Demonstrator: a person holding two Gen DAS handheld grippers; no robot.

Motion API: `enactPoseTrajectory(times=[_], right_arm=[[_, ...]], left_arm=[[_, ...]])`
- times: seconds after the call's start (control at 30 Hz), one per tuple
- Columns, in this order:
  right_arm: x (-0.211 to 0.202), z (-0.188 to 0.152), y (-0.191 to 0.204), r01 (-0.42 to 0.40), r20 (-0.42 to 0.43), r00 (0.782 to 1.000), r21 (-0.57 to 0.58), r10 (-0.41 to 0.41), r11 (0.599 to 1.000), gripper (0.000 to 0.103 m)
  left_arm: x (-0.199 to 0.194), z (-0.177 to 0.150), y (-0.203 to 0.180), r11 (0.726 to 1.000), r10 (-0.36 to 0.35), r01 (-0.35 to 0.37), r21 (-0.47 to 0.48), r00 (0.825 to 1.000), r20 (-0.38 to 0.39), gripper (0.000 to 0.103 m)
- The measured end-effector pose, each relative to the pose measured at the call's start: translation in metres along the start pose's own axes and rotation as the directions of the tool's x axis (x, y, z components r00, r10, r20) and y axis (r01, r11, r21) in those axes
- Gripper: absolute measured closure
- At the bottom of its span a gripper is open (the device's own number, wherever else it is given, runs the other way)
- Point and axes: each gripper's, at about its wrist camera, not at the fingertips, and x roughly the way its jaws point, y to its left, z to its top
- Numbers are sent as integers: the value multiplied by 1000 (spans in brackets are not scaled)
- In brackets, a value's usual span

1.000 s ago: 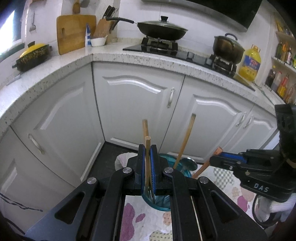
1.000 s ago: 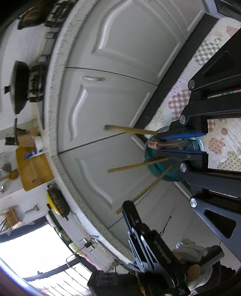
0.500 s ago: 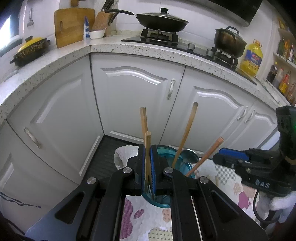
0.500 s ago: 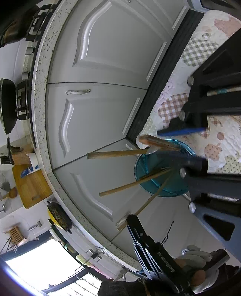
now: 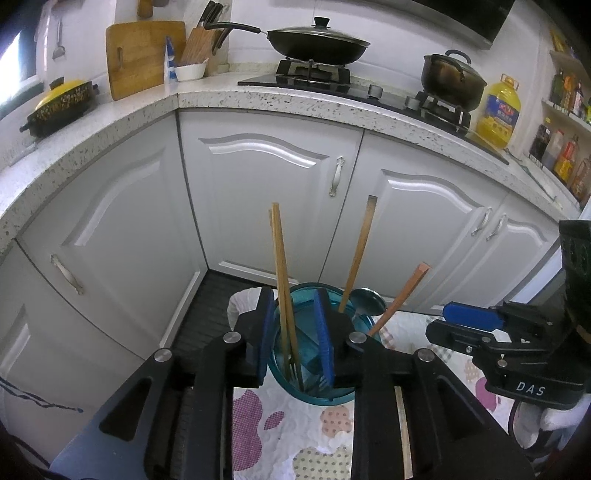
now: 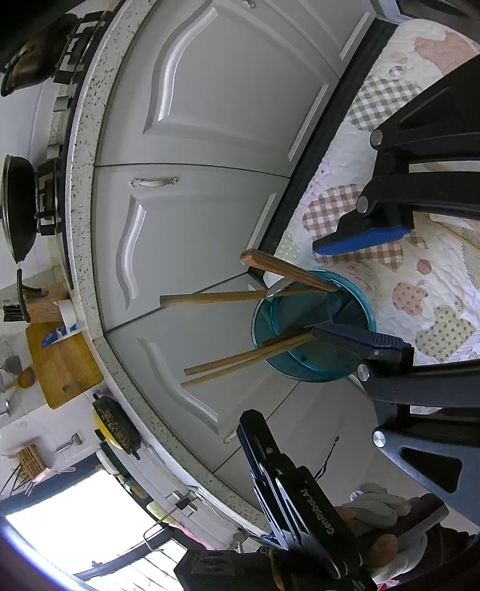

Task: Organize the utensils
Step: 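Open both tools to drop the fork and chopstick into the cup, then withdraw both open tools from the cup back over the remaining utensils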

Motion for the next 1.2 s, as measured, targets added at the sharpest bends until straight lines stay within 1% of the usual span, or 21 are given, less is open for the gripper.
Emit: enactPoseTrajectory(times=[0.1,0.17,0.2,0.23,0.4,0.6,0.77,0.9,1.07,1.2], right_arm=[[-2,-3,2,4,3,1000,4,-4,1000,66],[-3,-6,4,8,4,1000,6,-8,1000,66],[-3,-7,5,10,5,1000,5,-10,1000,66],[-4,-8,6,11,7,1000,4,-11,1000,66],[-10,-13,14,32,19,999,-12,-32,999,66],[-22,-22,16,51,32,998,-9,-51,999,65],[-37,-38,14,76,40,996,-8,-76,997,65],[-51,-53,10,111,52,992,1,-111,994,65],[-73,-75,-3,160,76,984,57,-164,985,64],[-89,-95,-14,192,77,977,101,-200,976,63]], left_arm=[[-2,-1,0,1000,6,-6,-3,1000,3,80],[-4,-2,0,1000,6,-6,-6,1000,2,76],[-4,-2,0,1000,7,-7,-9,1000,3,72],[-5,-3,0,1000,6,-6,-11,1000,2,71],[-10,-8,-3,1000,7,-7,-10,1000,-1,71],[-26,-16,-10,1000,6,-6,-5,1000,21,71],[-37,-29,-26,1000,-5,5,28,1000,26,71],[-44,-37,-40,999,-36,35,37,999,23,71],[-50,-49,-64,996,-72,70,59,997,18,71],[-50,-59,-85,991,-103,103,86,995,-5,71]])
